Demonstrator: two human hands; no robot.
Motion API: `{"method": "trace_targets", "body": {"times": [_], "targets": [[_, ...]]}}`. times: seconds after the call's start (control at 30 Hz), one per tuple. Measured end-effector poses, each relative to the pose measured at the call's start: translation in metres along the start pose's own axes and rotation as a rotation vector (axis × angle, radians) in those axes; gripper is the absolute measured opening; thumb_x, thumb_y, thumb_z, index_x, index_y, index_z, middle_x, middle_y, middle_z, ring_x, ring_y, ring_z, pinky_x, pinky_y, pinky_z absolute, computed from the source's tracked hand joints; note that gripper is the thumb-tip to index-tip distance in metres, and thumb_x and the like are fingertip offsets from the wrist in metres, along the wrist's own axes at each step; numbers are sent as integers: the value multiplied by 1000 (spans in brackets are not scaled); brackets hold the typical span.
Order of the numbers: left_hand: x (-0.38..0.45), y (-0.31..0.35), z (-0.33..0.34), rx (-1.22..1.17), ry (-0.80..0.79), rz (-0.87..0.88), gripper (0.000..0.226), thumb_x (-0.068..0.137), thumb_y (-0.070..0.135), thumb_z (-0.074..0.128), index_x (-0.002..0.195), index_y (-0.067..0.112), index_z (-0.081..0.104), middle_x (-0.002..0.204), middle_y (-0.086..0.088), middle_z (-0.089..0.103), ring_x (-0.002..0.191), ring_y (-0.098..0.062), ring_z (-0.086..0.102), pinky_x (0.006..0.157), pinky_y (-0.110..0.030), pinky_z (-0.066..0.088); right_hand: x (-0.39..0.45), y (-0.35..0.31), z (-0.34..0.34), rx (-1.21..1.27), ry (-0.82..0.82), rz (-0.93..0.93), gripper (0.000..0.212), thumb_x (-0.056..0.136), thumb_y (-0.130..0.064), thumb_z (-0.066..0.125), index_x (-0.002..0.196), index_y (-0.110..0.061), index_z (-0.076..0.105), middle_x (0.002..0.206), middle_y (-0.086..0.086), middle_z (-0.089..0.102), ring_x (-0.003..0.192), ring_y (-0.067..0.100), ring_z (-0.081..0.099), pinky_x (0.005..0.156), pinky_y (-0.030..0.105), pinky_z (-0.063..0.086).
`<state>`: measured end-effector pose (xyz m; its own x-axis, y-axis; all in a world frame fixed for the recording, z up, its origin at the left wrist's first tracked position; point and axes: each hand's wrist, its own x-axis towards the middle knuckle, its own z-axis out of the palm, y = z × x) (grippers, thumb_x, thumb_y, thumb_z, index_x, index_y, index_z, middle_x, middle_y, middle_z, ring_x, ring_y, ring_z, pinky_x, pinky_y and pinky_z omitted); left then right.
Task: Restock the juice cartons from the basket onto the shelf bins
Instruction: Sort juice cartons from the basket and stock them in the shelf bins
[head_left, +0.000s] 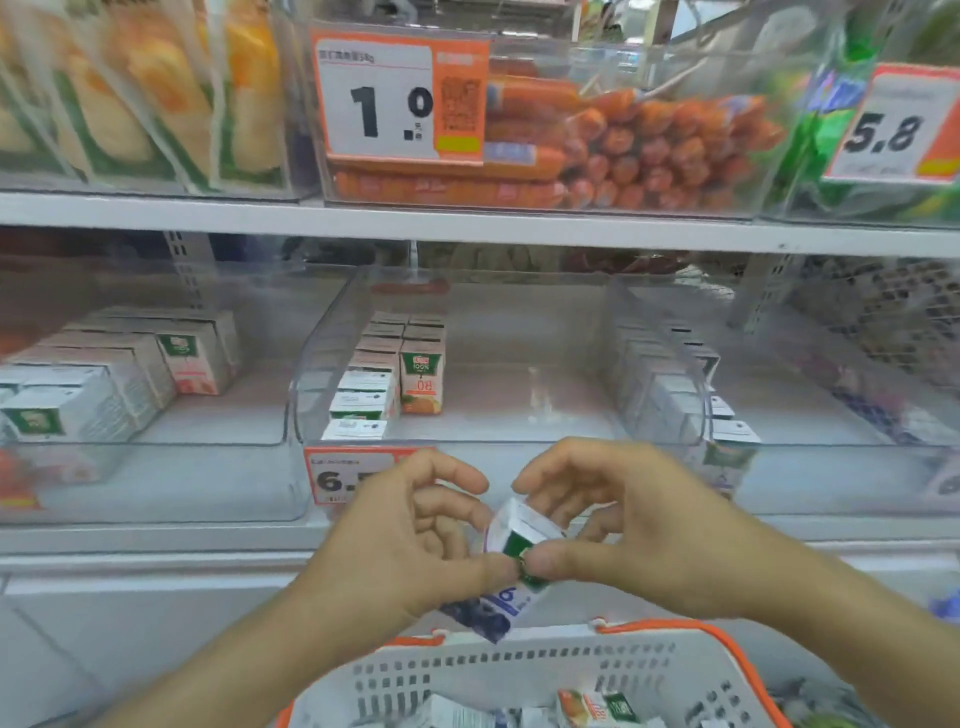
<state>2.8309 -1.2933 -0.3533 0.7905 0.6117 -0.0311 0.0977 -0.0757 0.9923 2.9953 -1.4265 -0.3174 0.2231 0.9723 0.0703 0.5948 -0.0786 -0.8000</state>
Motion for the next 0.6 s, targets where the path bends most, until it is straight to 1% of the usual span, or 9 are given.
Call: {"method": "trace_targets", "body": {"times": [0.03, 0.1, 0.17, 0.2, 0.3, 0.37, 0.47, 0.53, 0.6], "targets": [[1, 2, 8, 9, 21, 34, 61, 50, 7, 97, 100, 13, 62, 88, -7, 75, 56, -17, 50, 54, -26, 46, -8, 4, -3, 24, 56, -2, 34, 72, -26, 88, 98, -35, 68, 93, -10, 70, 89, 12, 67, 76, 39, 58], [2, 5, 23, 88, 58, 151, 52, 58, 21, 94, 98, 22, 62, 92, 1, 75, 60, -17, 53, 55, -26, 45, -22, 12, -11, 52, 155, -28, 29, 75, -23, 86, 95, -34, 69, 95, -9, 71, 92, 9, 67, 76, 36, 59], [4, 7, 38, 277, 59, 317, 44, 69, 41, 87, 102, 38, 59, 102, 14, 70, 74, -12, 58, 64, -26, 47, -38, 18, -22, 70, 268, -82, 27, 76, -28, 81, 97, -39, 68, 98, -10, 71, 97, 9, 67, 76, 33, 58], [5, 6, 44, 383, 72, 403, 39, 74, 47, 80, 105, 43, 56, 106, 20, 65, 84, -8, 57, 71, -19, 45, -45, 20, -30, 70, 335, -121, 23, 78, -34, 78, 98, -40, 67, 99, -10, 70, 99, 9, 66, 75, 31, 58], [16, 2, 56, 679, 157, 662, 33, 87, 48, 64, 116, 40, 52, 112, 27, 52, 108, 7, 48, 90, -4, 32, -63, 29, -63, 44, 568, -239, 18, 82, -40, 71, 100, -39, 67, 102, -10, 69, 104, 11, 65, 75, 23, 59], [34, -4, 59, 832, 194, 768, 40, 87, 47, 58, 123, 32, 50, 119, 20, 52, 114, 2, 46, 98, -12, 31, -70, 36, -92, 14, 749, -303, 19, 87, -28, 71, 99, -41, 65, 102, -12, 69, 104, 11, 65, 77, 18, 57], [63, -10, 58, 973, 244, 766, 46, 85, 52, 56, 124, 29, 52, 115, 11, 59, 110, -12, 51, 94, -27, 34, -68, 49, -137, -207, 934, -274, 29, 86, -16, 68, 103, -37, 58, 103, -12, 65, 101, 8, 63, 79, 6, 50], [76, -14, 58, 1072, 269, 742, 43, 82, 57, 54, 116, 30, 58, 102, 13, 65, 98, -14, 58, 85, -30, 33, -58, 64, -164, -353, 949, -175, 30, 86, -12, 71, 108, -29, 58, 103, -5, 66, 97, 8, 63, 77, 5, 48], [83, -19, 60, 1153, 300, 763, 37, 81, 57, 51, 102, 30, 64, 86, 17, 67, 83, -14, 64, 79, -31, 33, -42, 81, -187, -454, 896, -77, 30, 85, -13, 74, 109, -25, 61, 103, -1, 67, 96, 12, 63, 78, 11, 48]]}}
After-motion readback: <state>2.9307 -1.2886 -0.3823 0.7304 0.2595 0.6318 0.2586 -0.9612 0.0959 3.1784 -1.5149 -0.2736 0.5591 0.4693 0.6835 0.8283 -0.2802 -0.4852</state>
